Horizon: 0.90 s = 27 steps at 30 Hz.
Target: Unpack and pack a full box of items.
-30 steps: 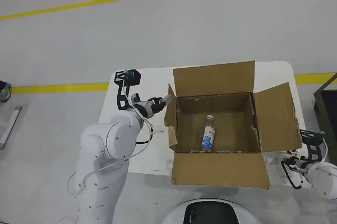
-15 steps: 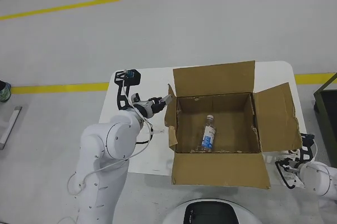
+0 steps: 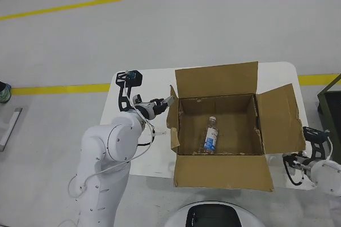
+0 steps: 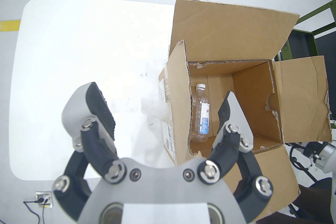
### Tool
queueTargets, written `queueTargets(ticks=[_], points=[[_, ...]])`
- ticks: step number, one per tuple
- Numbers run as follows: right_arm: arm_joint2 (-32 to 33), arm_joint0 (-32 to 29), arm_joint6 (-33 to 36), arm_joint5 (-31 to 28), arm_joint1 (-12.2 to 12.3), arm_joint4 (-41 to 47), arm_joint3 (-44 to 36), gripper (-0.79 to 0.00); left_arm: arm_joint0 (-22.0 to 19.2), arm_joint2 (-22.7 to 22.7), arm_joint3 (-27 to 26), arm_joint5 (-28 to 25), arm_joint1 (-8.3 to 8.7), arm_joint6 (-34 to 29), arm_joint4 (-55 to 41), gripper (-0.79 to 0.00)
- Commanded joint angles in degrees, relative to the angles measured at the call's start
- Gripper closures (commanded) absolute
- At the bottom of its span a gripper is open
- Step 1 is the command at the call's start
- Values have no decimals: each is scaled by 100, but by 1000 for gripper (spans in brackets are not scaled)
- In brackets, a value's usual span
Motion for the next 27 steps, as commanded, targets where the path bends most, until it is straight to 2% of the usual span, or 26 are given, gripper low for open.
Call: queueTargets(ticks=[1, 10, 15, 19, 27], points=[[358, -61, -209, -50, -12, 578, -196, 0, 0, 0, 0, 0, 0, 0, 0, -785], [1959, -283, -1645, -283, -110, 2617, -1201, 0, 0, 0, 0, 0, 0, 0, 0, -785], [2442, -170, -2001, -919, -134, 3792, -1462, 0, 0, 0, 0, 0, 0, 0, 0, -785], [1990, 165, -1630, -1409, -48, 3971, -1462, 0, 0, 0, 0, 0, 0, 0, 0, -785], [-429, 953, -1452, -953, 51, 2701, -1462, 0, 0, 0, 0, 0, 0, 0, 0, -785]])
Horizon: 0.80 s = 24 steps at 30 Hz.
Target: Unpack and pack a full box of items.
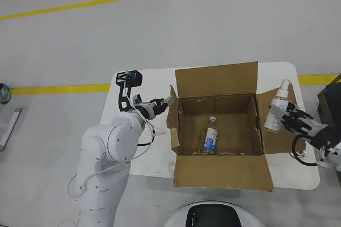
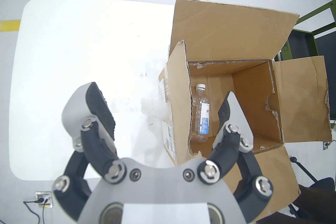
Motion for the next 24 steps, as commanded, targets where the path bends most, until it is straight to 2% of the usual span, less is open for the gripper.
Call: queueTargets(ticks=[1, 7, 16, 21, 22, 23, 24], points=[[-769, 137, -5, 234, 13, -675, 37, 0, 0, 0, 0, 0, 0, 0, 0, -785], [-2506, 882, -294, 745, -64, -1649, 1256, 0, 0, 0, 0, 0, 0, 0, 0, -785], [-3808, 2146, -846, 1548, -347, -1412, 2840, 0, 0, 0, 0, 0, 0, 0, 0, -785], [-4346, 2680, -1037, 1805, -510, -1296, 3542, -172, 0, 0, 0, 0, 0, 0, 0, -785], [-4428, 2765, -1057, 1833, -540, -1259, 3672, -311, 0, 0, 0, 0, 0, 0, 0, -785], [-4505, 2844, -1109, 1882, -566, -1284, 3799, -360, 0, 0, 0, 0, 0, 0, 0, -785], [-4576, 2904, -1135, 1936, -594, -1265, 3921, -369, 0, 0, 0, 0, 0, 0, 0, -785]])
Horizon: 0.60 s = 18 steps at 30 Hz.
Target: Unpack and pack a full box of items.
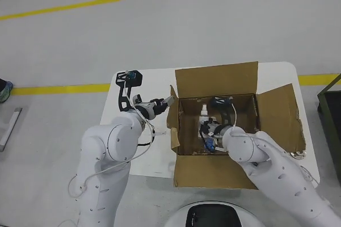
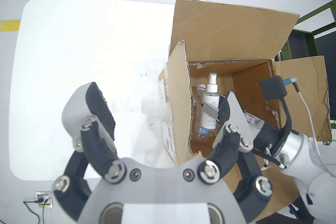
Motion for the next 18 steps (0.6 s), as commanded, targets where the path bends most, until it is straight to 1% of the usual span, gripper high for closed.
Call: queueTargets(ticks=[1, 5, 8, 12, 13, 14, 16, 18], points=[[-125, 138, -64, 94, -56, 70, 241, -372, 0, 0, 0, 0, 0, 0, 0, -785], [-230, 283, -148, 158, -131, 218, 453, -391, 0, 0, 0, 0, 0, 0, 0, -785], [-255, 319, -130, 142, -150, 208, 464, -542, 0, 0, 0, 0, 0, 0, 0, -785], [-135, 269, -62, 178, -143, 238, 277, -483, 0, 0, 0, 0, 0, 0, 0, -785], [-53, 237, -56, 177, -132, 268, 143, -406, 0, 0, 0, 0, 0, 0, 0, -785], [27, 185, -61, 153, -111, 202, -28, -388, 0, 0, 0, 0, 0, 0, 0, -785], [249, 1, -25, 123, -39, -59, -545, -382, 0, 0, 0, 0, 0, 0, 0, -785], [628, -243, 114, 75, 59, -346, -1192, -376, 0, 0, 0, 0, 0, 0, 0, -785]])
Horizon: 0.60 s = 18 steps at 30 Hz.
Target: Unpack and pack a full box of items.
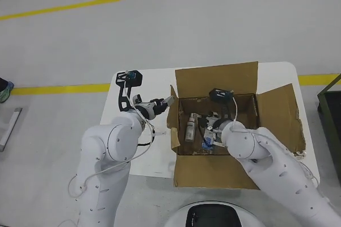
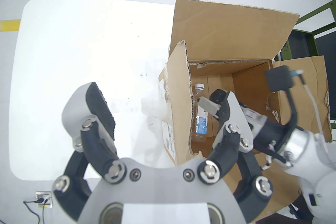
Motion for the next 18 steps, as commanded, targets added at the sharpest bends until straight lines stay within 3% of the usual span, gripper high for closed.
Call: queueTargets(ticks=[1, 6, 9, 10, 12, 14, 18], points=[[459, -296, 185, -73, 117, -421, -746, -379, 0, 0, 0, 0, 0, 0, 0, -785], [1984, -1174, 941, -356, 388, -1320, -2272, -403, 0, 0, 0, 0, 0, 0, 0, -785], [3023, -1745, 1378, -594, 509, -1917, -2805, -493, 0, 0, 0, 0, 0, 0, 0, -785], [3366, -1936, 1561, -671, 539, -2074, -2913, -606, 0, 0, 0, 0, 0, 0, 0, -785], [4065, -2245, 1806, -779, 582, -2303, -3010, -723, 0, 0, 0, 0, 0, 0, 0, -785], [4669, -2458, 2068, -1000, 614, -2334, -3010, -785, 0, 0, 0, 0, 0, 0, 0, -785], [5668, -2903, 2829, -1352, 663, -2502, -3010, -785, 0, 0, 0, 0, 0, 0, 0, -785]])
